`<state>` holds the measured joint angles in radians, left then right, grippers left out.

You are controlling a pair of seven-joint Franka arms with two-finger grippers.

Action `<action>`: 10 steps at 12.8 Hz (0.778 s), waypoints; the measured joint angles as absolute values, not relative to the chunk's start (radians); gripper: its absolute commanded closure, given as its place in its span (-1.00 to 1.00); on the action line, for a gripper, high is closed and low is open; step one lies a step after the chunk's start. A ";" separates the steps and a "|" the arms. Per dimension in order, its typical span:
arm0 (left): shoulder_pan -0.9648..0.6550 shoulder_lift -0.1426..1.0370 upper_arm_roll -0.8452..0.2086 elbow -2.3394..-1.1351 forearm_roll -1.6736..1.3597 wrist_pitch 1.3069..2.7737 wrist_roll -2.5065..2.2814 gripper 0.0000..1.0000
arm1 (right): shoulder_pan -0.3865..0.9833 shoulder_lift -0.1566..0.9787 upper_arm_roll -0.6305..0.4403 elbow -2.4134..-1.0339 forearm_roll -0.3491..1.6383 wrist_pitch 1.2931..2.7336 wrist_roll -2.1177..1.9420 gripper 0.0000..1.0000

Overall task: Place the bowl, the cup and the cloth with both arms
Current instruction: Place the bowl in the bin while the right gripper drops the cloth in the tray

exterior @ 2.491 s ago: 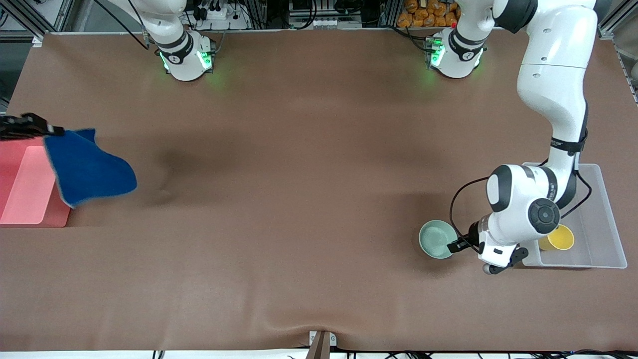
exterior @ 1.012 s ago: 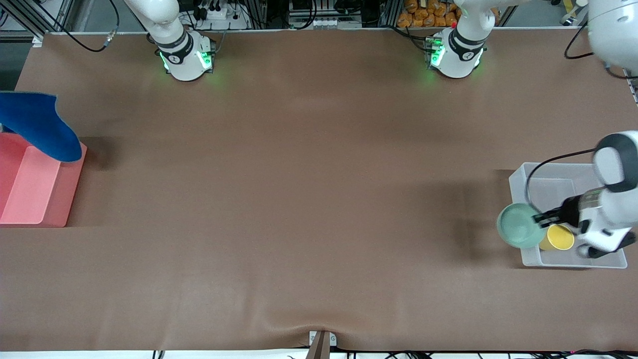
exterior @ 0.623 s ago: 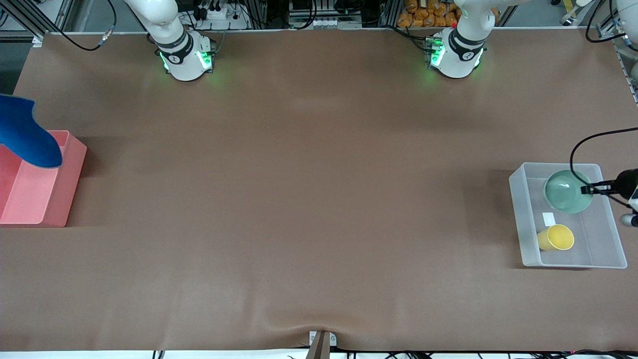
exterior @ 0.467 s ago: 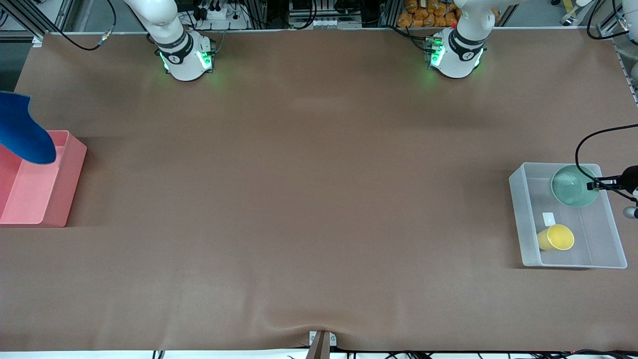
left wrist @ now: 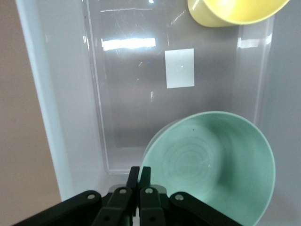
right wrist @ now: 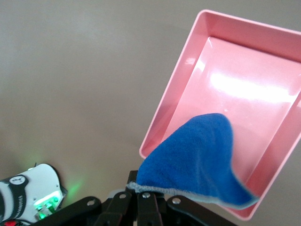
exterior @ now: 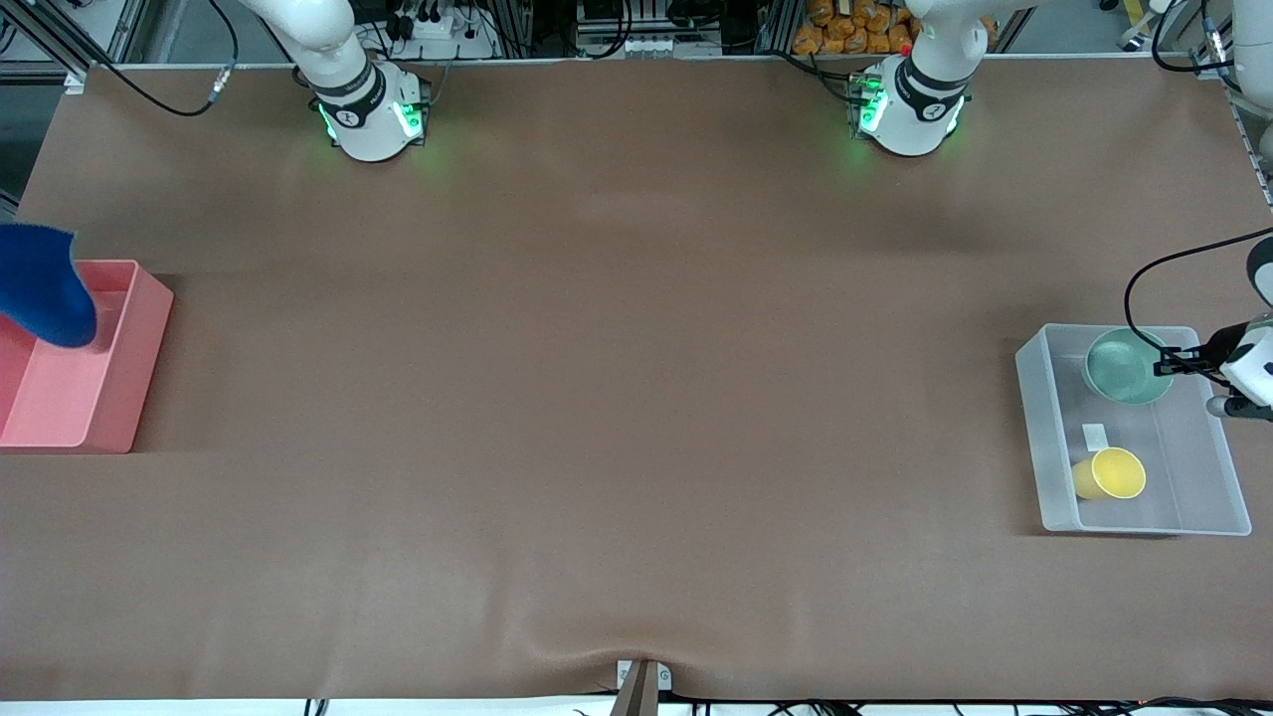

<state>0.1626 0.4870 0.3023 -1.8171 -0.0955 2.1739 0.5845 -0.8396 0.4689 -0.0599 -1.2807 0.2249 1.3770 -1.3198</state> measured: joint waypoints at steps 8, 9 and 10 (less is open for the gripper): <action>0.157 0.555 0.296 -1.898 -0.114 2.394 0.639 -0.23 | -0.733 0.652 -0.056 -1.284 0.236 1.573 -1.324 1.00; 0.154 0.557 0.292 -1.894 -0.114 2.397 0.643 -0.60 | -0.740 0.686 -0.057 -1.287 0.237 1.600 -1.333 -0.49; 0.145 0.559 0.288 -1.886 -0.114 2.398 0.643 -1.00 | -0.745 0.712 -0.058 -1.294 0.238 1.622 -1.350 -0.99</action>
